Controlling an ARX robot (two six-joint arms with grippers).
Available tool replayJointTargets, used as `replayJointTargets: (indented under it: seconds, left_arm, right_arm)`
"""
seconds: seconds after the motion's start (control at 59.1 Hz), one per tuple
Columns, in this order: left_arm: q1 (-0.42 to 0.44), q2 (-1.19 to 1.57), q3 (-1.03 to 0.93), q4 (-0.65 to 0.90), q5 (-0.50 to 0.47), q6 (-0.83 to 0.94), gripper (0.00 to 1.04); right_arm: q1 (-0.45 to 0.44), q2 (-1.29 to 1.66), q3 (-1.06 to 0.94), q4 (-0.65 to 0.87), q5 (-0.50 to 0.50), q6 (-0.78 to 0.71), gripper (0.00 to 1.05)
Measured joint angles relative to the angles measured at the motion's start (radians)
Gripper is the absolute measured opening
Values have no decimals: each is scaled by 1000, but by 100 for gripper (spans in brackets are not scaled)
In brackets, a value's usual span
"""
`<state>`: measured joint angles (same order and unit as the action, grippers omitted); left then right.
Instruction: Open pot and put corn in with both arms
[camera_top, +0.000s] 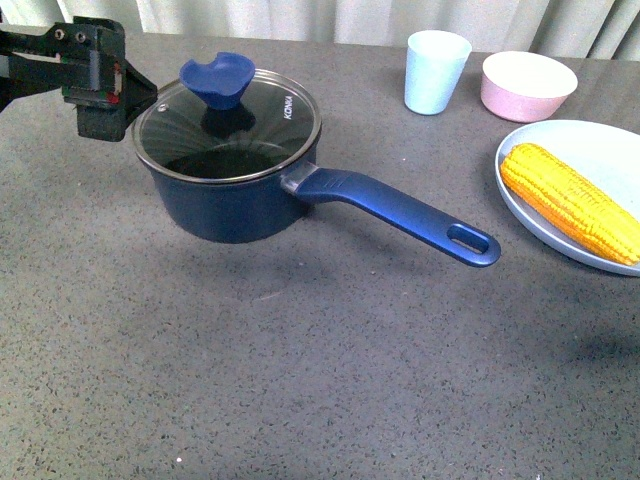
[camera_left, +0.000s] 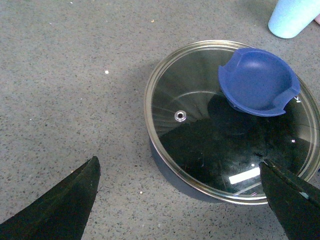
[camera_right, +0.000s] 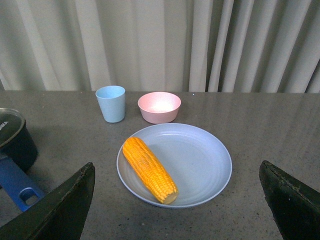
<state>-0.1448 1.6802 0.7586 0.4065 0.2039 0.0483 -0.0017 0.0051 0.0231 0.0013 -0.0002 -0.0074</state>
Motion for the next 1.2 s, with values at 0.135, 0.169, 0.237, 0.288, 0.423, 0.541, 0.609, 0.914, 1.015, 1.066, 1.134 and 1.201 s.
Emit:
replayJointTargets:
  seconds: [0.135,0.169,0.237,0.288,0.423,0.541,0.609,0.914,1.015,1.066,1.134,1.201]
  left_arm:
    - [-17,49,70,9,-5,-10,96]
    - [-22,56,87,14,-5,-15,96]
    - [-32,63,108,15,3,-21,96]
    - [-42,71,121,17,7,-24,96]
    - [-66,100,145,19,11,-28,96]
    - [-85,122,158,20,18,-32,96]
    - [-95,132,163,20,22,-33,96]
    - [-132,175,190,20,25,-35,96]
    - [-139,179,193,20,25,-35,96]
    - [-142,182,194,20,25,-35,96]
    - [-146,188,196,20,25,-35,96]
    - [-148,190,197,20,25,-35,96]
  right_arm:
    - [0,0,0,0,0,0,96]
    - [0,0,0,0,0,0,96]
    - [0,0,0,0,0,0,96]
    - [0,0,0,0,0,0,96]
    - [0,0,0,0,0,0,96]
    - [0,0,0,0,0,0,96]
    - [0,0,0,0,0,0,96]
    - [0,0,0,0,0,0,96]
    - [0,0,0,0,0,0,96]
    - [0,0,0,0,0,0,96]
    - [0,0,0,0,0,0,96]
    - [0,0,0,0,0,0,96]
